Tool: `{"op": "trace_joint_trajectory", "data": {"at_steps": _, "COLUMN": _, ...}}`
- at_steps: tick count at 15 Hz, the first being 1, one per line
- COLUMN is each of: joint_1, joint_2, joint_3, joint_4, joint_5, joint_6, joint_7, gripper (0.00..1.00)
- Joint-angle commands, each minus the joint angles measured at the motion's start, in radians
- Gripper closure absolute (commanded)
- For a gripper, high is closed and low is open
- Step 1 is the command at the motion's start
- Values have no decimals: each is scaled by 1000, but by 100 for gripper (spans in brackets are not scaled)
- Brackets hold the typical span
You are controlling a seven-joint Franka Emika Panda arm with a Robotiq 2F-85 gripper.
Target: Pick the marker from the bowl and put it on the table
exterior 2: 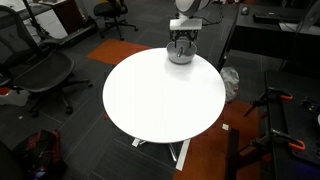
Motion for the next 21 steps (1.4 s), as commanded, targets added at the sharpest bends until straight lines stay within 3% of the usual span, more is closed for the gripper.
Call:
{"op": "trace_joint_trajectory", "data": {"at_steps": 1, "joint_1": -20, "joint_2": 56, "joint_3": 8, "joint_4": 81, "joint_5": 42, "joint_6": -46, "joint_7": -49, "gripper": 15}}
{"op": "trace_joint_trajectory", "data": {"at_steps": 7, "joint_1": -34, "joint_2": 128, "joint_3": 9, "joint_4": 159, "joint_5": 62, "joint_6": -62, "joint_7": -51, "gripper": 17}}
{"op": "trace_joint_trajectory", "data": {"at_steps": 8, "joint_1": -36, "joint_2": 138, "joint_3": 10, "joint_4": 170, "joint_5": 63, "joint_6": -65, "joint_7": -51, "gripper": 23}}
{"op": "trace_joint_trajectory", "data": {"at_steps": 9, "joint_1": -39, "joint_2": 149, "joint_3": 11, "joint_4": 183, "joint_5": 65, "joint_6": -70, "joint_7": -52, "gripper": 41}}
{"op": "trace_joint_trajectory", "data": {"at_steps": 17, "joint_1": -53, "joint_2": 194, "joint_3": 14, "joint_4": 243, "joint_5": 66, "joint_6": -95, "joint_7": -58, "gripper": 98}}
{"op": "trace_joint_trajectory", "data": {"at_steps": 21, "joint_1": -41, "joint_2": 147, "joint_3": 12, "joint_4": 193, "joint_5": 62, "joint_6": -98, "joint_7": -63, "gripper": 95}}
